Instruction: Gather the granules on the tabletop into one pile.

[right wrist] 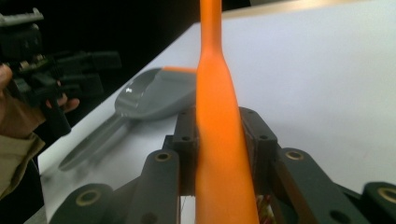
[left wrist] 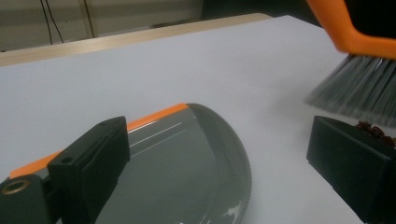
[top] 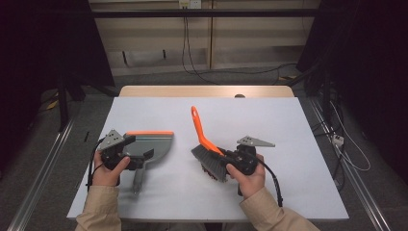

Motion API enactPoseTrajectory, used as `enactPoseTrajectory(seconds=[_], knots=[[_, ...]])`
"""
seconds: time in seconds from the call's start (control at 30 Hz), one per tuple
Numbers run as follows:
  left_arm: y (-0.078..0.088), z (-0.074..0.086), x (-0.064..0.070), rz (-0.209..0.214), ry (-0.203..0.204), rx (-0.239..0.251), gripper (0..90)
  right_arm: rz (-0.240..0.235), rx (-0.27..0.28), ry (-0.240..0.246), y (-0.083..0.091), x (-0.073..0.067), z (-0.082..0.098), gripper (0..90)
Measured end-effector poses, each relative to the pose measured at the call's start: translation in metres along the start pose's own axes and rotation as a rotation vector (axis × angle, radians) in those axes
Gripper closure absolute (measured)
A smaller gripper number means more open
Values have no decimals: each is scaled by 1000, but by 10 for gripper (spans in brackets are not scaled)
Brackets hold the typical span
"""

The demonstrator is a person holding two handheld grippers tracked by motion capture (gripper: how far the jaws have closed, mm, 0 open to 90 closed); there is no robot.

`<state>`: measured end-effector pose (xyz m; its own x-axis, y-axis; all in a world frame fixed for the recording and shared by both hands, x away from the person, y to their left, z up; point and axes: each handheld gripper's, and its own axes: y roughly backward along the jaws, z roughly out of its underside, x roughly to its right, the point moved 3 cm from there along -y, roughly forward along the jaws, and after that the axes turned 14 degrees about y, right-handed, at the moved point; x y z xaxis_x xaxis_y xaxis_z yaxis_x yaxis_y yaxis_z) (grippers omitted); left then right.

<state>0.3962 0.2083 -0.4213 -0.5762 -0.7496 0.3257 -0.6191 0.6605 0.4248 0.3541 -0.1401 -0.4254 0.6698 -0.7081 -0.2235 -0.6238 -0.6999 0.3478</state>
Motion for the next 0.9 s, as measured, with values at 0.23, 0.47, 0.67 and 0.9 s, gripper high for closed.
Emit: enactPoseTrajectory(seconds=[0.23, 0.47, 0.67, 0.9], knots=[[0, 0, 0, 1, 3, 0, 58, 15, -25, 146, -3, 27, -2, 713], [-1, 1, 0, 1, 3, -6, 58, 2, -80, 366, -14, 37, 6, 713], [-1, 0, -1, -1, 7, -3, 58, -77, -105, 444, -24, 34, 12, 713], [-1, 1, 1, 1, 0, -6, 58, -105, -107, 469, -24, 21, 14, 713]])
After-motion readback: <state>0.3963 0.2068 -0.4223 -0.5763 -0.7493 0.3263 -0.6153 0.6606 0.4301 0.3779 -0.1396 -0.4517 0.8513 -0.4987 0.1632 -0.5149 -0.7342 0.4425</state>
